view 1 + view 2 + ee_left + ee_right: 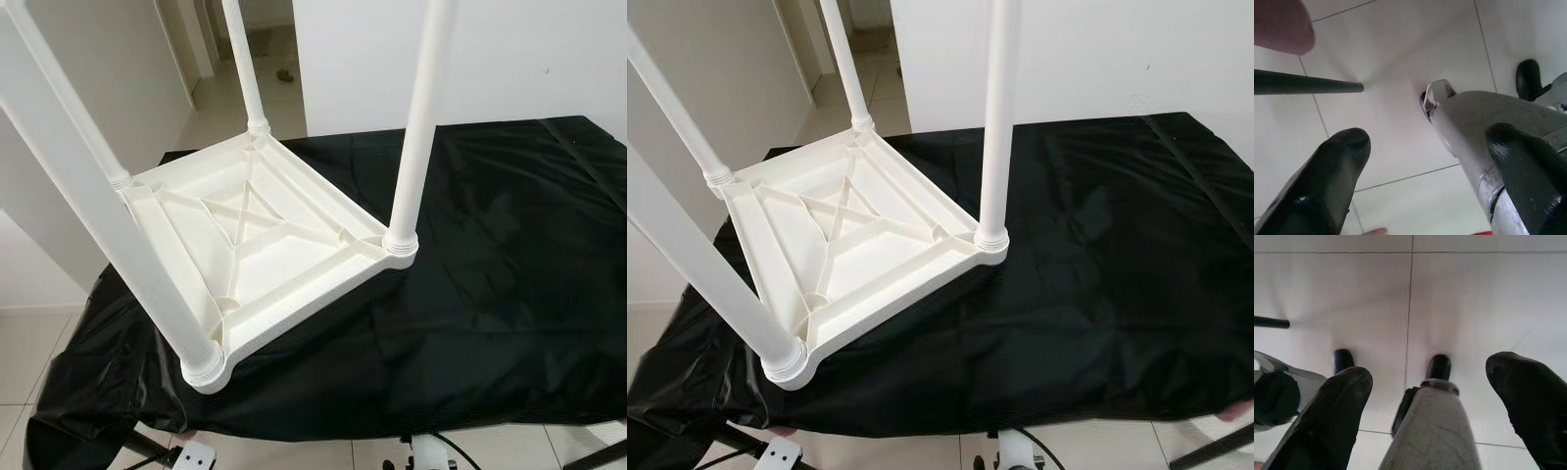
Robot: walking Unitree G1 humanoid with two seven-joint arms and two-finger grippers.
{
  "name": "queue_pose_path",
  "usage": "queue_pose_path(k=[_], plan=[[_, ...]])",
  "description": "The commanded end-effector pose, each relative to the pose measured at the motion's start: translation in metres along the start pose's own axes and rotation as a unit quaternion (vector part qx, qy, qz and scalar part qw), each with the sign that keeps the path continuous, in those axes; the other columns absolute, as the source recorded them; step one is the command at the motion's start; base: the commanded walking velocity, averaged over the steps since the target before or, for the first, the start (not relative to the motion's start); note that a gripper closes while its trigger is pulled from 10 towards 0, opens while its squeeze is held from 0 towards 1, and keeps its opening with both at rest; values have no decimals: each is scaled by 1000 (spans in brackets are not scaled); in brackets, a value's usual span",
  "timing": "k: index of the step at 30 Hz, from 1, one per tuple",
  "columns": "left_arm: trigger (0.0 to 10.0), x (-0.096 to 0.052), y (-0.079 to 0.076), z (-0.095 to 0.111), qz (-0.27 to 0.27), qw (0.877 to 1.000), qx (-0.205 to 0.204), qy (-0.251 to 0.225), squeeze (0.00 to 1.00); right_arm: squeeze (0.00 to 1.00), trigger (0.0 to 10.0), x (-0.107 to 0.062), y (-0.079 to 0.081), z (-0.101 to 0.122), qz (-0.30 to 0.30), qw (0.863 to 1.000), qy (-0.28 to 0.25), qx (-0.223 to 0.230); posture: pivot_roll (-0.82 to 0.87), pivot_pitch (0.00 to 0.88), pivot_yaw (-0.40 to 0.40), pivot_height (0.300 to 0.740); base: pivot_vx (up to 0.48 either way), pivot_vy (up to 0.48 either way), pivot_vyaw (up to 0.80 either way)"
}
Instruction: Building children table
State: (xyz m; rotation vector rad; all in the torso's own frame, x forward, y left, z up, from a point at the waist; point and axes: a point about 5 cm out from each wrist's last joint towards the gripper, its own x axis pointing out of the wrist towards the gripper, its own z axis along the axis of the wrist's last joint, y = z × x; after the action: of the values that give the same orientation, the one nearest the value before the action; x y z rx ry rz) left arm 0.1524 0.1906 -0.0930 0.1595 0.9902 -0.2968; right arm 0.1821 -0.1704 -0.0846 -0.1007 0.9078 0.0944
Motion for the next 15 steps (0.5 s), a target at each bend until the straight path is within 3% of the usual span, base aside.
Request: queue_pose_path(k=[1, 4, 5, 9, 15], plan=[[10000, -2, 7, -7, 74, 997, -5, 11, 0, 0, 10000, 0, 0, 1, 9, 1000, 2, -14, 93, 0, 51, 740, 0, 0, 0], [10000, -2, 6, -7, 75, 997, -8, 10, 0, 0, 10000, 0, -2, 2, 10, 1000, 1, -20, 93, 0, 51, 740, 0, 0, 0], [10000, -1, 4, -6, 78, 997, -18, 8, 0, 0, 10000, 0, -10, 5, 10, 999, 0, -40, 104, 0, -7, 740, 0, 0, 0], [10000, 0, 1, -6, 82, 996, -34, 6, 0, 0, 10000, 0, -20, 9, 10, 998, -2, -66, 109, 0, -50, 740, 0, 0, 0], [10000, 0, -1, -6, 83, 996, -42, 5, 0, 0, 10000, -1, -23, 10, 13, 997, -1, -80, 110, 0, -72, 740, 0, 0, 0]])
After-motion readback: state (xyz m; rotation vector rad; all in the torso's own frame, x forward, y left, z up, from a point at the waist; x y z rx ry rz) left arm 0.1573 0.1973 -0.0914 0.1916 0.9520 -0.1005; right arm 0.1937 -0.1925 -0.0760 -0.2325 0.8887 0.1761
